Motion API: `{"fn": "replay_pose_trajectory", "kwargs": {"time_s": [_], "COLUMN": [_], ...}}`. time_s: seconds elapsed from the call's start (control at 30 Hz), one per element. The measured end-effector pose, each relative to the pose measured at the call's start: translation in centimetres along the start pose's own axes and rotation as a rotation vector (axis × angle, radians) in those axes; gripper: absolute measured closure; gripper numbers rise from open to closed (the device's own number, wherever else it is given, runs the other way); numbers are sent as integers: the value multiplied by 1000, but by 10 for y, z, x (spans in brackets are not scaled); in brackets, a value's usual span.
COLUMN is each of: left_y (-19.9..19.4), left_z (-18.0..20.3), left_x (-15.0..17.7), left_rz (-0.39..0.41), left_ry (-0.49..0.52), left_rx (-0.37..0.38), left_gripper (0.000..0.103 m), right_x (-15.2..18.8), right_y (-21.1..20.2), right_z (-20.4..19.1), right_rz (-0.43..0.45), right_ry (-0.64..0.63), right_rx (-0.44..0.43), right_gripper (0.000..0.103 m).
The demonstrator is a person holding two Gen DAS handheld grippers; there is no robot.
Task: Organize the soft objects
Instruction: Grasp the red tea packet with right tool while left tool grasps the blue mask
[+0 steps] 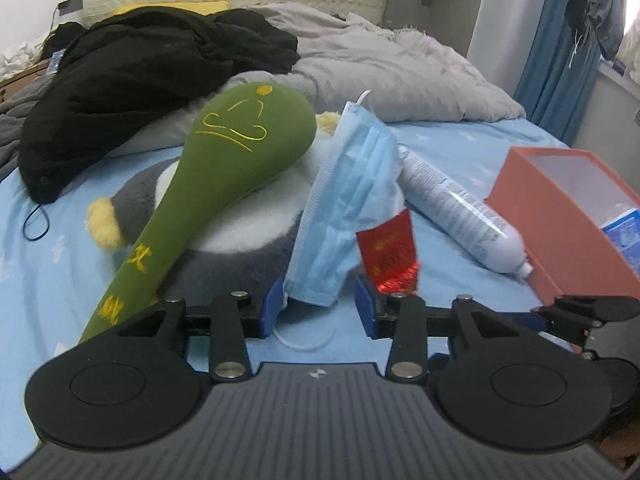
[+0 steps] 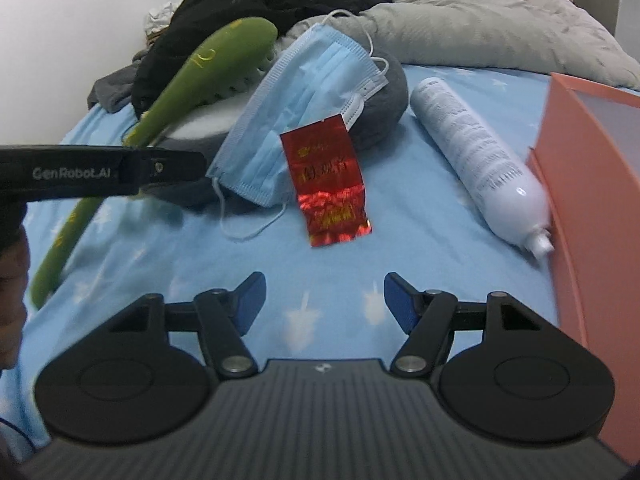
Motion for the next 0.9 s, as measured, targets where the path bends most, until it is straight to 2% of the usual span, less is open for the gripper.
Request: {"fn": "replay_pose_trajectory", "kwargs": {"time_s": [0.13, 0.33, 0.4, 0.5, 0.63, 0.9], "left_y": [22, 47, 51, 58, 67, 47], "left_z": [-8, -12, -9, -6, -4, 3], "left_x": [-11, -21, -22, -22, -16, -11], "left_rz": [11, 25, 35, 32, 5, 32], "left_ry": [-30, 3, 19, 13, 2, -72], "left_rx": [41, 32, 41, 54, 59, 76], "left_gripper": [57, 57, 61, 76, 94, 100], "right_x": [-14, -25, -24, -24, -25, -24], "right_y": [29, 60, 65, 69, 75, 63], "right_z": [3, 2, 1, 0, 4, 9], "right_rz": [19, 21, 28, 46, 49, 23], "right_ry": [-3, -1, -7, 6, 16, 67], "right_rx": [31, 23, 26, 27, 37, 25], "right_gripper": [35, 35, 36, 36, 44, 48]}}
Point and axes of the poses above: each gripper's, at about its wrist camera, not at the fingertips, and y roughly the way its jaws point, z to its right, x to its underside, the point moved 9 cm from there along y, roughly the way its jaws point, and after that the axes turned 12 degrees about y, right-handed, at the moved point
